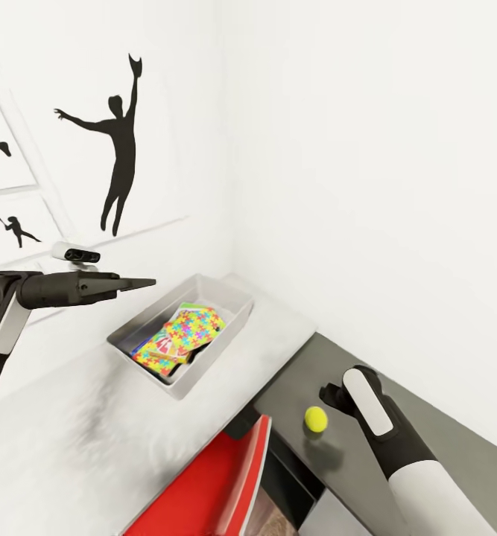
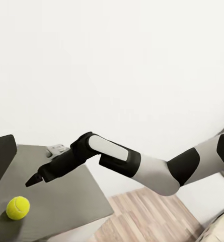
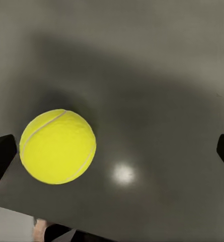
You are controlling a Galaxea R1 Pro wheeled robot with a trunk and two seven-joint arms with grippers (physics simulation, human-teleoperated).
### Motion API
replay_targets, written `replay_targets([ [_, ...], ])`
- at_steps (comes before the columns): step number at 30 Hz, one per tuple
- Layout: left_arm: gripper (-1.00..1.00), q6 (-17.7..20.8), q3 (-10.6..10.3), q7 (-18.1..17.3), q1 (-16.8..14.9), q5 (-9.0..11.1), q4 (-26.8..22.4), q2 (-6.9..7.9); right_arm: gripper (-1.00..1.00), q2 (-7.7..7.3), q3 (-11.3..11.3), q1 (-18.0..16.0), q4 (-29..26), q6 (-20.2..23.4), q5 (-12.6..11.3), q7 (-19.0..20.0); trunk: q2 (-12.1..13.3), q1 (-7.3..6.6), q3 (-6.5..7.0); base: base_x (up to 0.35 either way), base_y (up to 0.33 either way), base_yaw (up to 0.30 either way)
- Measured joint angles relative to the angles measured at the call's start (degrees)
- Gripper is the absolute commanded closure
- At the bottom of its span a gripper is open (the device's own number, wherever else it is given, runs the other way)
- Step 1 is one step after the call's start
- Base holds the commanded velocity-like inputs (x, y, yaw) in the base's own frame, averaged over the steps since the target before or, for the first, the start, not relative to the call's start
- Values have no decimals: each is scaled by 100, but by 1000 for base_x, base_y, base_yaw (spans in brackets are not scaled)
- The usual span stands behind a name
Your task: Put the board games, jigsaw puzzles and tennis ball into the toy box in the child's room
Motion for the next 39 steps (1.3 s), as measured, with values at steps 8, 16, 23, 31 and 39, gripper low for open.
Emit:
replay_targets([
  [8,-100,-8,-14,-1,-1,-1,1,-7,-100,-30,1,4,-1,1,0,3,-1,0,-18,0,0,25],
  [16,-100,-9,-14,0,-1,-2,0,-4,-100,-41,-6,4,0,0,0,3,0,0,-55,0,0,78],
  [23,-100,-11,-16,0,0,-2,0,-4,-100,-18,1,4,0,0,-3,3,0,0,-114,0,0,118],
  [31,-100,-16,-24,-1,-1,-2,1,-3,-100,-7,2,8,-1,0,-3,3,-1,0,-137,0,0,32],
  [39,-100,-16,-29,-1,-1,-68,1,-5,-100,-46,-13,7,-1,1,-2,3,0,0,-180,0,0,2],
])
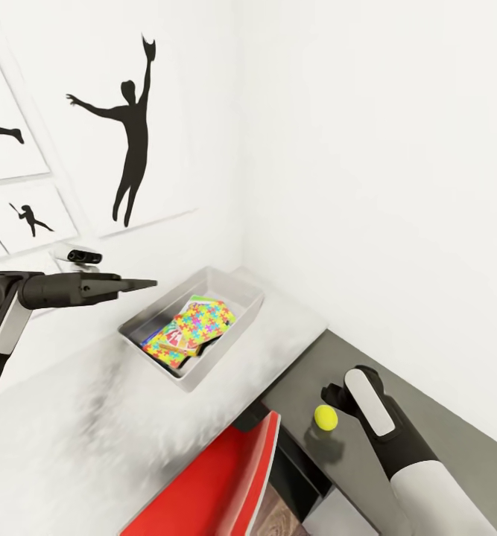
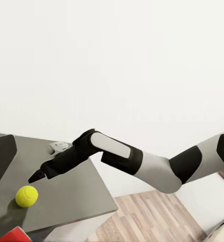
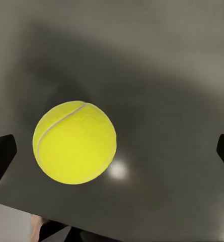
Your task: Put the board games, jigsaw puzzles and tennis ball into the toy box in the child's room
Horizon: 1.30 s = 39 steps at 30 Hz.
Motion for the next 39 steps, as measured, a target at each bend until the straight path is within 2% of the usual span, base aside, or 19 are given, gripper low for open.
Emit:
replay_targets([
  [11,-100,1,6,0,0,-55,0,1,-100,8,3,-2,-2,-9,-7,0,-1,0,-44,0,0,8],
  [25,-100,0,3,0,1,-57,-1,5,-100,7,3,-2,1,-9,-7,0,0,0,-137,0,0,132],
  [39,-100,0,3,0,0,-57,0,8,-100,-2,-3,-1,0,-8,-7,0,0,0,-229,0,0,9],
])
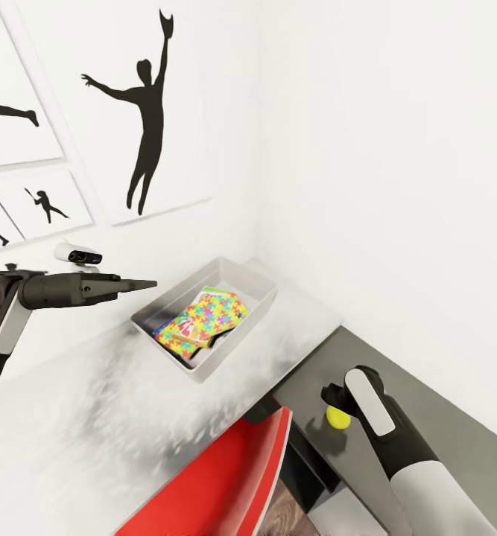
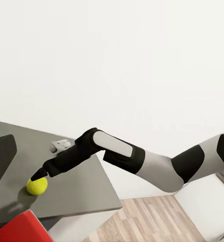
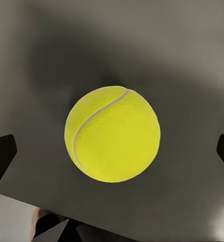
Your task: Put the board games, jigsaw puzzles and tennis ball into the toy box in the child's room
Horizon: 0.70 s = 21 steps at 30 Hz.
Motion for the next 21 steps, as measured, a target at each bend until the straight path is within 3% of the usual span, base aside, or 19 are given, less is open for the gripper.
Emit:
replay_targets([
  [21,-100,2,51,0,0,-1,0,1,-100,-7,-12,-6,-14,-1,7,0,0,0,-198,0,0,0],
])
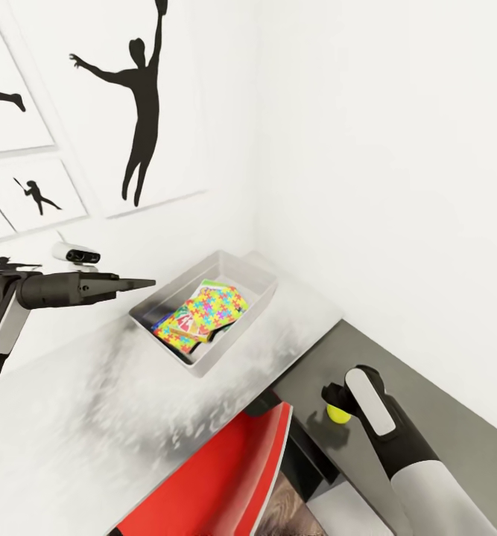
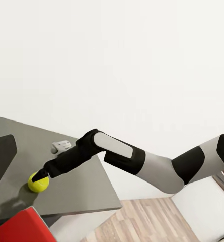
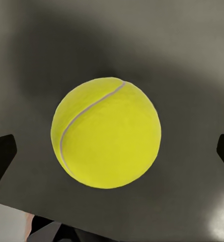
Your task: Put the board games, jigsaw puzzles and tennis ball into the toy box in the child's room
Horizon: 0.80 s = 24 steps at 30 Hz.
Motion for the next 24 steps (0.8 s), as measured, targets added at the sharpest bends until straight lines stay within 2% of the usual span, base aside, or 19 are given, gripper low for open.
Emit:
replay_targets([
  [3,-100,2,17,0,0,1,-5,6,-100,1,-4,0,-4,-5,1,0,0,0,-28,0,0,0],
  [9,-100,-1,23,0,0,1,-9,9,-100,-7,12,-4,-43,-297,-2,4,0,0,-85,0,0,0],
  [24,-100,-2,1,0,0,2,-15,9,-100,-2,26,-7,-31,-379,-4,3,-1,0,-124,0,0,0],
])
